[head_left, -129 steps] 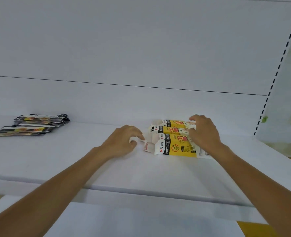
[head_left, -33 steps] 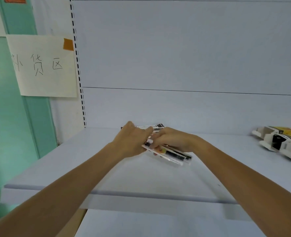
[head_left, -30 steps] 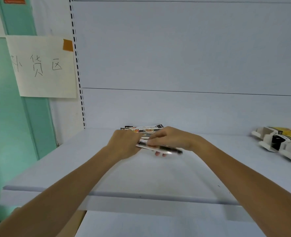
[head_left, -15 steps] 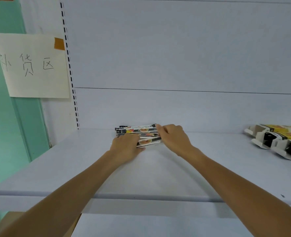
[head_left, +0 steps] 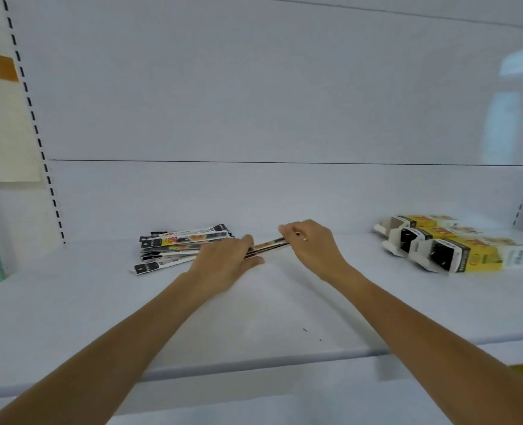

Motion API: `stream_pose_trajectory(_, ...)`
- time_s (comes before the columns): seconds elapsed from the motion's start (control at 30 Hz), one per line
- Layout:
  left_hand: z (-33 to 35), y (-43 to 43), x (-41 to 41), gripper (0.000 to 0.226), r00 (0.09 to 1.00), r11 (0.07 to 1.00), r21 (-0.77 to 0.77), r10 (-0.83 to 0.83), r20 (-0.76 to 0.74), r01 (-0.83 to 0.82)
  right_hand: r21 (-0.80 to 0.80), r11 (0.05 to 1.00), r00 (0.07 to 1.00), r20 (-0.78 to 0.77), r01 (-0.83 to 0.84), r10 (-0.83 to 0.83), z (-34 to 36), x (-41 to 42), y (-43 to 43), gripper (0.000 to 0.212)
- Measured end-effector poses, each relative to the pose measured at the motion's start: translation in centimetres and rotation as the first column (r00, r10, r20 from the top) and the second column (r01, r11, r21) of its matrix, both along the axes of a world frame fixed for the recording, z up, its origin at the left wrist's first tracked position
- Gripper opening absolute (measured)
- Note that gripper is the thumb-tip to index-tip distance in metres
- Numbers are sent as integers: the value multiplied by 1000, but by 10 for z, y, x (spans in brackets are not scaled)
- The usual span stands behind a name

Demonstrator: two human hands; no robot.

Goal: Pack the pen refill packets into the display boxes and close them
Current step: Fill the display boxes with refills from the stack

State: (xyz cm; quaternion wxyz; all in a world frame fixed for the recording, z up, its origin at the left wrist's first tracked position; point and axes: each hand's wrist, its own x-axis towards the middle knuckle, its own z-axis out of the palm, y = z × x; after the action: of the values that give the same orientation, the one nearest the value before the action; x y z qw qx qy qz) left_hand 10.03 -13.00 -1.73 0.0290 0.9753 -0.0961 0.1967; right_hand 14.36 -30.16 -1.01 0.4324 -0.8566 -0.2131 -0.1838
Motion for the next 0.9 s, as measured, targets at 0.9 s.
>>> stream_pose_trajectory(0.9,-8,-276,90,47,984,971,-172,173,42,-164,-479,816,945,210,323,-251,-24,116,-390,29)
